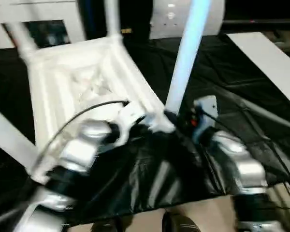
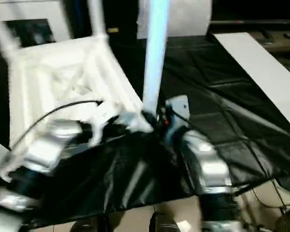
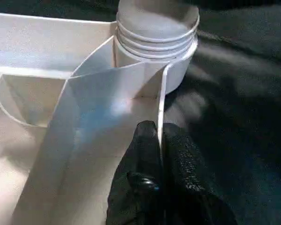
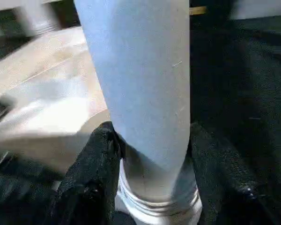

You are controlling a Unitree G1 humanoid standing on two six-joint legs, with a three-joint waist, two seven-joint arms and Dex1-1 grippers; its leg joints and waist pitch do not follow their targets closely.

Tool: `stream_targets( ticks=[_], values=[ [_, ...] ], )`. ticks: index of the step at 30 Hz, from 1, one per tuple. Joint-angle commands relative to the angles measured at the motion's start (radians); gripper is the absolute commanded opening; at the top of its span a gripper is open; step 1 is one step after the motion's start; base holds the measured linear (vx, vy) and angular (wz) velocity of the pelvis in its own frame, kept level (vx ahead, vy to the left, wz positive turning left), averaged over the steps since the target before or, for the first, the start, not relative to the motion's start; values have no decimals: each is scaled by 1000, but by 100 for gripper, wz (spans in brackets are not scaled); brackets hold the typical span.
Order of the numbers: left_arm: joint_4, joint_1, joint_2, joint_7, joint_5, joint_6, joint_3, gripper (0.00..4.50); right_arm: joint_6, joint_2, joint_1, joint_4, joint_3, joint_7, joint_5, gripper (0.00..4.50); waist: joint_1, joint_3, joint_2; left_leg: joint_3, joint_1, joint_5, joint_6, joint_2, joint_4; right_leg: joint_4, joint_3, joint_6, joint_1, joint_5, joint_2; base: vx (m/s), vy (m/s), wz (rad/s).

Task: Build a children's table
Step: Rotate leg to tighten

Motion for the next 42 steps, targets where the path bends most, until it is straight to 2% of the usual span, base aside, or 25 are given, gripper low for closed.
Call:
stream_targets(
  ticks=[1,2,3,4,5,6,7,8,10,12,13,15,18,20,22,25,28,29,31,32,33,35,36,38,42],
  values=[
    [-19,-34,-110,91,-50,-21,-18,0,60,71,2,46,97,-31,15,189,-3,-49,-14,-65,44,-439,-52,58,-84,-118,36,-87,1,-641,-77,0,0,0],
    [-19,-34,-110,91,-50,-21,-18,0,60,71,2,46,97,-31,15,189,-4,-49,-14,-65,41,-430,-45,59,-87,-118,37,-85,4,-623,-77,0,0,0],
    [-6,-36,-127,112,-29,-38,-33,0,26,98,-11,68,88,-54,18,224,-4,-53,-7,-65,38,-412,-35,61,-92,-115,37,-90,7,-558,-75,0,0,0],
    [-4,-35,-131,114,-23,-40,-38,0,15,112,-19,78,72,-64,30,245,-6,-57,-7,-61,34,-380,-23,62,-96,-111,37,-104,12,-467,-71,0,0,0],
    [-10,-31,-127,110,-14,-37,-41,0,15,122,-23,78,57,-77,30,259,-6,-60,-5,-59,31,-360,-17,63,-97,-108,38,-114,15,-421,-71,0,0,0],
    [-12,-30,-125,108,-12,-37,-42,0,15,121,-23,77,56,-77,28,259,-7,-60,-6,-56,27,-335,-3,63,-99,-103,38,-133,18,-349,-69,0,0,0],
    [-20,-22,-98,83,-4,-45,-47,0,1,87,-13,70,68,-49,8,273,-7,-60,-10,-53,28,-326,4,64,-98,-102,37,-141,18,-326,-68,0,0,0],
    [-24,-17,-84,71,-1,-47,-51,0,-6,69,-5,65,73,-34,-1,273,-5,-61,-8,-51,28,-308,14,64,-96,-98,38,-152,22,-294,-68,0,0,0],
    [-32,-9,-65,55,0,-43,-54,0,4,55,3,59,65,-17,7,303,-3,-59,-6,-47,30,-307,26,64,-95,-100,40,-168,22,-286,-71,0,0,0],
    [-42,6,-29,24,-1,-56,-58,0,12,14,12,53,56,33,30,309,-3,-57,-8,-48,29,-330,26,63,-94,-105,40,-160,22,-349,-75,0,0,0],
    [-53,23,16,-21,-7,-74,-61,0,-12,-52,20,40,63,123,47,321,1,-61,-9,-49,30,-325,28,64,-92,-108,40,-151,25,-364,-77,0,0,0],
    [-60,38,49,-69,-15,-110,-62,0,-27,-95,20,34,50,189,60,346,2,-60,-9,-50,27,-308,36,64,-92,-106,39,-146,29,-348,-76,0,0,0],
    [-55,51,88,-125,-25,-150,-60,0,-51,-163,14,23,48,293,78,358,-1,-68,-12,-43,21,-235,70,64,-85,-91,38,-195,33,-233,-72,0,0,0],
    [-52,61,122,-183,-43,-189,-58,0,-63,-229,7,19,55,389,95,388,4,-69,-13,-41,26,-217,89,64,-80,-90,36,-211,35,-214,-72,0,0,0],
    [-41,63,154,-229,-49,-238,-61,0,-86,-290,-2,23,65,485,104,388,9,-71,-12,-39,24,-186,111,65,-76,-84,34,-232,37,-175,-72,0,0,0],
    [-36,70,221,-374,-96,-301,-75,0,-173,-413,-19,52,121,689,107,388,18,-74,-12,-35,30,-160,128,67,-71,-76,33,-255,35,-131,-70,0,0,0],
    [-36,69,254,-443,-108,-320,-86,0,-205,-442,-31,71,137,772,104,388,25,-72,-9,-33,32,-160,135,70,-71,-74,34,-274,33,-119,-69,0,0,0],
    [-35,66,269,-468,-109,-331,-94,0,-211,-453,-38,81,141,806,108,388,25,-73,-12,-34,31,-163,135,70,-71,-73,33,-276,35,-124,-69,0,0,0],
    [-34,64,292,-509,-110,-348,-108,0,-217,-466,-51,97,150,854,119,388,29,-72,-9,-34,35,-176,125,74,-72,-74,33,-282,33,-148,-71,0,0,0],
    [-34,61,306,-539,-111,-359,-117,0,-216,-474,-61,108,157,890,128,388,30,-71,-15,-33,34,-180,124,73,-72,-74,32,-281,34,-156,-70,0,0,0],
    [-32,59,315,-560,-112,-369,-123,0,-218,-480,-70,118,163,914,132,372,32,-71,-12,-35,34,-187,118,74,-73,-73,32,-281,34,-173,-71,0,0,0],
    [-22,52,332,-611,-115,-401,-138,0,-233,-493,-96,155,185,970,141,361,36,-72,-16,-32,37,-198,107,74,-72,-75,33,-277,33,-198,-73,0,0,0],
    [-20,50,333,-617,-115,-405,-139,0,-233,-494,-101,161,187,978,142,351,37,-69,-14,-31,38,-206,99,75,-74,-76,34,-276,30,-211,-72,0,0,0],
    [-20,46,338,-633,-116,-411,-145,0,-223,-495,-114,173,198,1013,150,342,43,-72,-14,-31,41,-206,93,77,-73,-74,35,-277,29,-206,-73,0,0,0],
    [-16,41,338,-643,-116,-419,-147,0,-227,-494,-122,184,206,1042,152,305,47,-76,-19,-31,35,-187,95,75,-69,-68,34,-284,33,-176,-74,0,0,0]
  ],
)
